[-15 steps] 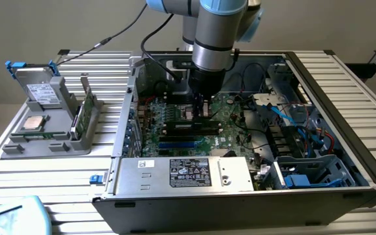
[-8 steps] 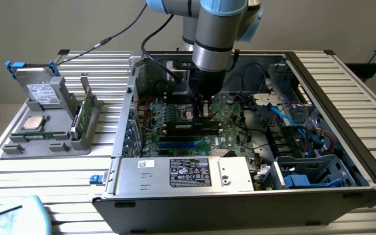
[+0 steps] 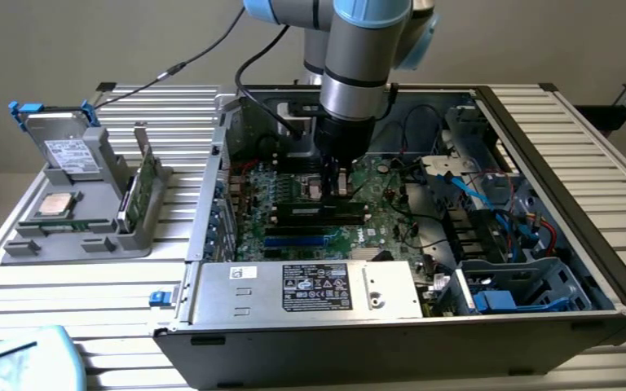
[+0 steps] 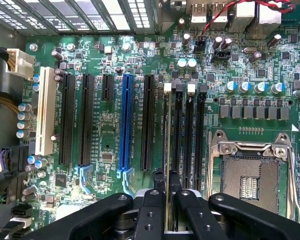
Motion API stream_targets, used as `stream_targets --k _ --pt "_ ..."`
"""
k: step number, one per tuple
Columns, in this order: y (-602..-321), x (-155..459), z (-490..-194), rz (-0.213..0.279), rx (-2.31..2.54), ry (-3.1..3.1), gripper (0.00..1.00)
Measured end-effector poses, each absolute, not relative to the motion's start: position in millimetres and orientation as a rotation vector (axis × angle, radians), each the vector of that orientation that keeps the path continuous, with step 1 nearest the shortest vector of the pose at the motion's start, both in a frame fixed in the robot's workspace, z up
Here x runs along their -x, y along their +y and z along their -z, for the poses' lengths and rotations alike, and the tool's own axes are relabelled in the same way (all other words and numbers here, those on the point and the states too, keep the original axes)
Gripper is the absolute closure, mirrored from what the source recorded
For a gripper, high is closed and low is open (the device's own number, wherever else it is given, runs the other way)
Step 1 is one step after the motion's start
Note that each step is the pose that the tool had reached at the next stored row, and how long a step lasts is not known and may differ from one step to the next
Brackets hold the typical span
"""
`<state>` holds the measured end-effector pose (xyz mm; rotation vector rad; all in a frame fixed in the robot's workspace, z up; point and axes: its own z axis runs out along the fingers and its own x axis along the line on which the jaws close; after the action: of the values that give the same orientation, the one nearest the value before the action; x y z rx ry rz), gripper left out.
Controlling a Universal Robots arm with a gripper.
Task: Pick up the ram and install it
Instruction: 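Insert the ram into the slot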
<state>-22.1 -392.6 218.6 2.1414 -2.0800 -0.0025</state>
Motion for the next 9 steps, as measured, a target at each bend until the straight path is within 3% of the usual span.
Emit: stream_targets --k 9 --pt "-392.6 22.5 -217.0 0.002 -2.138 -2.082 0.86"
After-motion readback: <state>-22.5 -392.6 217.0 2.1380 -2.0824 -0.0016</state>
